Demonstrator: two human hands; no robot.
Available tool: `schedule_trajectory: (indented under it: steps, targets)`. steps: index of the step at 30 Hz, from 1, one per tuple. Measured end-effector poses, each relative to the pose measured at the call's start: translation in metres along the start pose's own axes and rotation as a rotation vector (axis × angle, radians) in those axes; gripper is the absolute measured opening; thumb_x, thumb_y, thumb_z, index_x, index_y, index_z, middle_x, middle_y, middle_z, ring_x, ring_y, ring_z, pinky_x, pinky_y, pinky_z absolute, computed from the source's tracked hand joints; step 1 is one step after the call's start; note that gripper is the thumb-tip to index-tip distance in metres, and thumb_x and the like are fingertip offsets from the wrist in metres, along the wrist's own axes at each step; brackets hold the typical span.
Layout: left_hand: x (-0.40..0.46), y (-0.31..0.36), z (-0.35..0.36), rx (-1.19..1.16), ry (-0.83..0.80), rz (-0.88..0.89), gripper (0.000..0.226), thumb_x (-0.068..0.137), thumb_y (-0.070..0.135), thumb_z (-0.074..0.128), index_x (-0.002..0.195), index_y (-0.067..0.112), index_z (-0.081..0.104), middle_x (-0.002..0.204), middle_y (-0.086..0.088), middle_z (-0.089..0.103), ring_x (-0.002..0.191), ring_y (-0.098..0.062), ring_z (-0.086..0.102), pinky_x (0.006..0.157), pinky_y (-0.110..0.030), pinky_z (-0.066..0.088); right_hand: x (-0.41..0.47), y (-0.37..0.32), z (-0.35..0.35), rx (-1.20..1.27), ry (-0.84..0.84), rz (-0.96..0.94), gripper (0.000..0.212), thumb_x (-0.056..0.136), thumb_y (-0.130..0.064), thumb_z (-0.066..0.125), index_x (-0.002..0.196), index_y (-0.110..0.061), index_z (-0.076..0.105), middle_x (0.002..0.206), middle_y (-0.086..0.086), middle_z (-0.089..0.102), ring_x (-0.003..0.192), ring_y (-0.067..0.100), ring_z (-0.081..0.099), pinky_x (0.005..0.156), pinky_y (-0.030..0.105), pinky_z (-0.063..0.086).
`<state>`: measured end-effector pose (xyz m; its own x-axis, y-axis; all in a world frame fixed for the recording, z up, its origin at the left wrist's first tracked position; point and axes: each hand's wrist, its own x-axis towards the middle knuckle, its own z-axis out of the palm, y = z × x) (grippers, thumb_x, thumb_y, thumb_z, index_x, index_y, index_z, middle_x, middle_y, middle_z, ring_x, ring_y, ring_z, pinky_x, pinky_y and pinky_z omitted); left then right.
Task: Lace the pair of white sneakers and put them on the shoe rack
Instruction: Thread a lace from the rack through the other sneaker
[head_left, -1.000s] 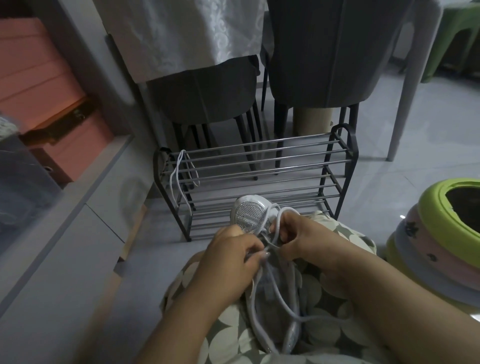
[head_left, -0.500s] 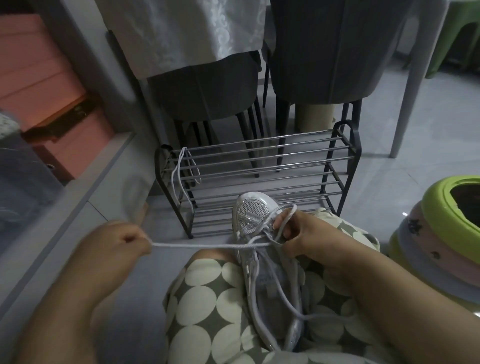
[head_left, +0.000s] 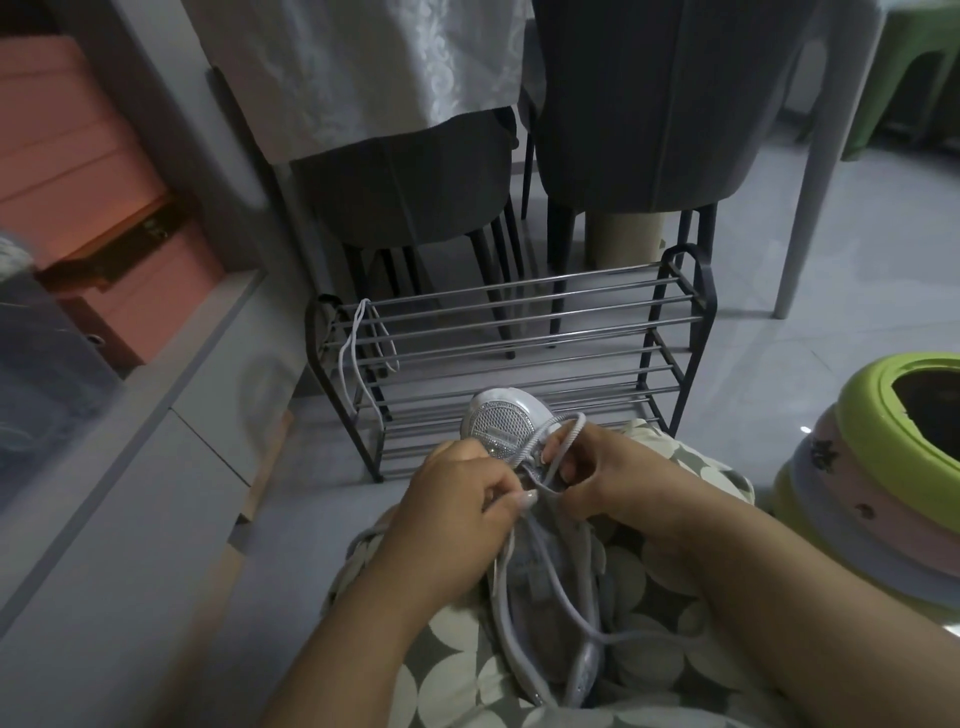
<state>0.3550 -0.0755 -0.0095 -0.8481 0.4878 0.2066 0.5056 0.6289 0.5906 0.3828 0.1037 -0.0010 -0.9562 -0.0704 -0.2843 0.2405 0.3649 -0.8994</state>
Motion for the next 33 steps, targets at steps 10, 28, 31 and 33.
schedule_trajectory:
  steps: [10,28,31,33]
  targets:
    - [-0.025,-0.022,-0.056,-0.533,-0.177,-0.137,0.023,0.062,0.039,0.064,0.052,0.019,0.060,0.063,0.007,0.052,0.058,-0.001,0.047,0.059,-0.011,0.038,0.005,0.006,0.000,0.018,0.001,0.019,0.036,0.065,0.001,0.069,0.098,-0.009,0.059,0.079,0.004,0.054,0.070,0.017,0.053,0.067,0.033,0.044]
    - [-0.040,-0.057,-0.070,-0.920,-0.080,-0.070,0.034,0.057,0.035,0.072,0.051,0.009,0.051,0.062,-0.010,0.044,0.063,-0.023,0.042,0.057,-0.023,0.039,0.008,0.010,0.007,-0.089,0.154,-0.069,0.019,0.084,-0.029,0.069,0.076,-0.016,0.058,0.064,-0.007,0.052,0.053,0.001,0.045,0.055,0.014,0.037]
    - [-0.042,-0.061,-0.076,-1.075,0.001,-0.036,0.039,0.060,0.037,0.075,0.050,0.010,0.049,0.060,-0.011,0.039,0.059,-0.022,0.043,0.057,-0.023,0.040,0.006,0.006,0.007,-0.207,0.191,-0.182,0.020,0.083,-0.028,0.071,0.073,-0.021,0.055,0.061,-0.010,0.049,0.048,-0.001,0.041,0.050,0.011,0.034]
    - [-0.041,-0.064,-0.079,-1.194,-0.029,-0.023,0.035,0.068,0.029,0.072,0.054,0.007,0.049,0.060,-0.010,0.039,0.057,-0.022,0.042,0.055,-0.026,0.039,0.006,0.006,0.006,-0.225,0.208,-0.200,0.019,0.083,-0.026,0.071,0.073,-0.019,0.057,0.060,-0.010,0.050,0.049,-0.003,0.043,0.050,0.010,0.035]
